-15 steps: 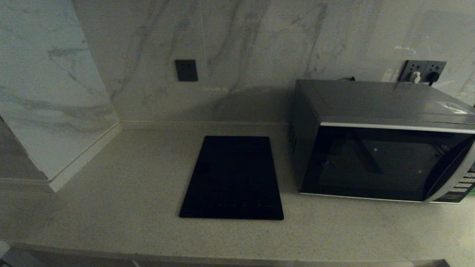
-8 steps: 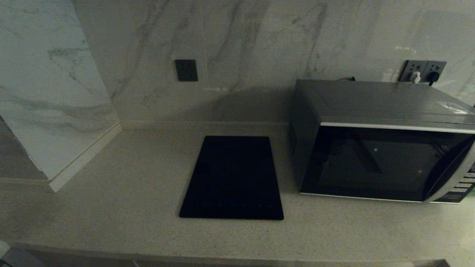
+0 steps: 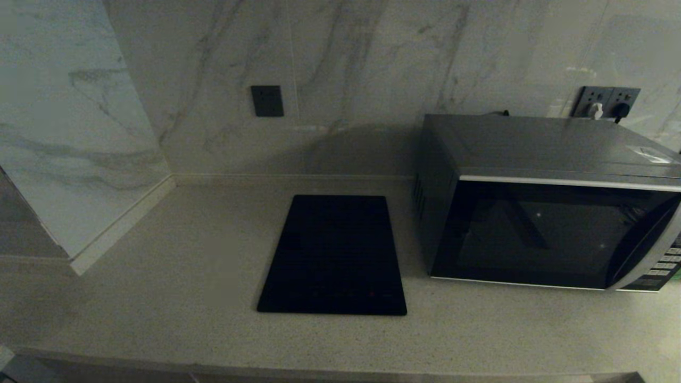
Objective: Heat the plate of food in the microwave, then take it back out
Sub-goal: Open the microwave oven
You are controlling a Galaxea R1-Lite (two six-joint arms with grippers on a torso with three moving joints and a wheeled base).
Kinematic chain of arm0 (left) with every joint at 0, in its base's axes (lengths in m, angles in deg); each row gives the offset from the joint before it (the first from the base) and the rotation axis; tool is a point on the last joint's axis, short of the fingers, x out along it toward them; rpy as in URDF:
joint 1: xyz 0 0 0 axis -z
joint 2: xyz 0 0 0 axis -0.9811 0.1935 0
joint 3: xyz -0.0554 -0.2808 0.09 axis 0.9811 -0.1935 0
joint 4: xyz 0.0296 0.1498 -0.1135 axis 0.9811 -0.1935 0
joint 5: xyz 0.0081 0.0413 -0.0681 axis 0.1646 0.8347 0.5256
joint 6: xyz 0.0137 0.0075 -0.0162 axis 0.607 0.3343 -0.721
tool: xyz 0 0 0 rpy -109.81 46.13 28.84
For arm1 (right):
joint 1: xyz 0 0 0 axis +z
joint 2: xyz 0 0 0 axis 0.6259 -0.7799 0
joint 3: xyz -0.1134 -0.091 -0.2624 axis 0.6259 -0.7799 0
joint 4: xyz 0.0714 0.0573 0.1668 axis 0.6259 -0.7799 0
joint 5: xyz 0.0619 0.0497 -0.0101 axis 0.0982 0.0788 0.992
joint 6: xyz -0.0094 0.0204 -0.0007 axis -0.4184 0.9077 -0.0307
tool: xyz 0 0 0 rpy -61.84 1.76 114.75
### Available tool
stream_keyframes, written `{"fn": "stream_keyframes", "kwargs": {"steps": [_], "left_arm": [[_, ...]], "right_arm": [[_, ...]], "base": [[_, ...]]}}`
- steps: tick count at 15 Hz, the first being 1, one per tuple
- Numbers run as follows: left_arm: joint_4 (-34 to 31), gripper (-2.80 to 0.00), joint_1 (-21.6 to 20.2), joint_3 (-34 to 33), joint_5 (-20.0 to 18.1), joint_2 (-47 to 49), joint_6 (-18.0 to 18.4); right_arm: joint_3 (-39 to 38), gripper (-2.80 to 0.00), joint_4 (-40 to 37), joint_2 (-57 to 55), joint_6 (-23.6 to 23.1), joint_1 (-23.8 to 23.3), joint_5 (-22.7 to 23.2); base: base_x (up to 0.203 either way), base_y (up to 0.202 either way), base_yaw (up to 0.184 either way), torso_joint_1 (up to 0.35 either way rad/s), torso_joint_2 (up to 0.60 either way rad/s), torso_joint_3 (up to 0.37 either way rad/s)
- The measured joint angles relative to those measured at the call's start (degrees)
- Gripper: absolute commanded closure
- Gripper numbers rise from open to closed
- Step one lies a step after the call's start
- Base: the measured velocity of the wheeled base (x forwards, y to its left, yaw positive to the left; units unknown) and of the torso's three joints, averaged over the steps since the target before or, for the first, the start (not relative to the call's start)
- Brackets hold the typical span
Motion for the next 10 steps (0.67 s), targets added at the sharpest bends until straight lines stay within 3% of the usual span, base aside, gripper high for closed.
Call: {"fn": "stream_keyframes", "kwargs": {"steps": [10], "left_arm": [[0.0,0.0,0.0,0.0,0.0,0.0,0.0]], "right_arm": [[0.0,0.0,0.0,0.0,0.0,0.0,0.0]], "base": [[0.0,0.0,0.0,0.0,0.0,0.0]]}}
